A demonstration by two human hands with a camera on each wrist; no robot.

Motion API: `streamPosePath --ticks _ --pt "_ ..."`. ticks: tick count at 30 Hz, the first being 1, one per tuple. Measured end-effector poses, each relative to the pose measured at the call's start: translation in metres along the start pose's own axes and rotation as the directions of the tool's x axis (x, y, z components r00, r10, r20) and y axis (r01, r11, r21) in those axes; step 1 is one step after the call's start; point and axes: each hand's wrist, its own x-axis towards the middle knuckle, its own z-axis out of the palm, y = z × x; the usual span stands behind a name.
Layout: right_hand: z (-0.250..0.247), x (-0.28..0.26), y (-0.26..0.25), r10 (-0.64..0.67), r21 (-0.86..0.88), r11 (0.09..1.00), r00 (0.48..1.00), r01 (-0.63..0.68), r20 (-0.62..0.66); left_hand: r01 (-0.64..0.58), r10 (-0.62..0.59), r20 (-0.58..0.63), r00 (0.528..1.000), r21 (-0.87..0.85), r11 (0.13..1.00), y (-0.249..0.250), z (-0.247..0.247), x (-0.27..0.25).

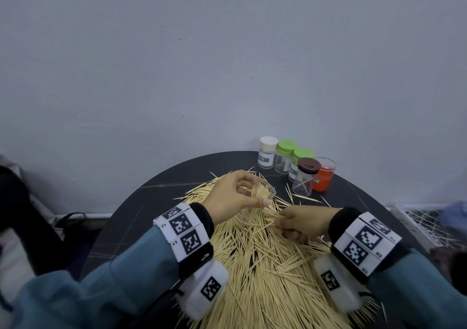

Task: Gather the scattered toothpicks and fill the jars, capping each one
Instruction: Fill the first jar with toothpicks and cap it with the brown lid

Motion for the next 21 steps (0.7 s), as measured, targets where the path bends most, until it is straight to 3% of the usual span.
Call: streamPosePath --ticks 5,11,16,21 --pt "-0.016 -0.007 0.010 -0.082 0.275 0.959 0.996 0.070 0.033 0.003 -0.003 -0.009 1.000 -0.023 1.000 0.000 -0.001 0.002" --pt "-0.024 -0.006 0.021 -0.209 0.610 0.752 0.968 0.248 -0.137 0.013 -0.015 -0.030 0.999 -0.044 0.999 -0.002 -0.002 0.002" --pt "-0.024 -0.007 0.009 -0.306 0.701 0.573 0.905 0.424 -0.297 0.027 -0.026 0.031 0.999 -0.027 0.999 0.000 0.001 0.000" --pt "-0.019 -0.008 -0.006 -0.330 0.727 0.352 0.805 0.590 -0.493 0.028 -0.036 0.159 0.987 0.056 0.998 0.001 0.006 -0.004"
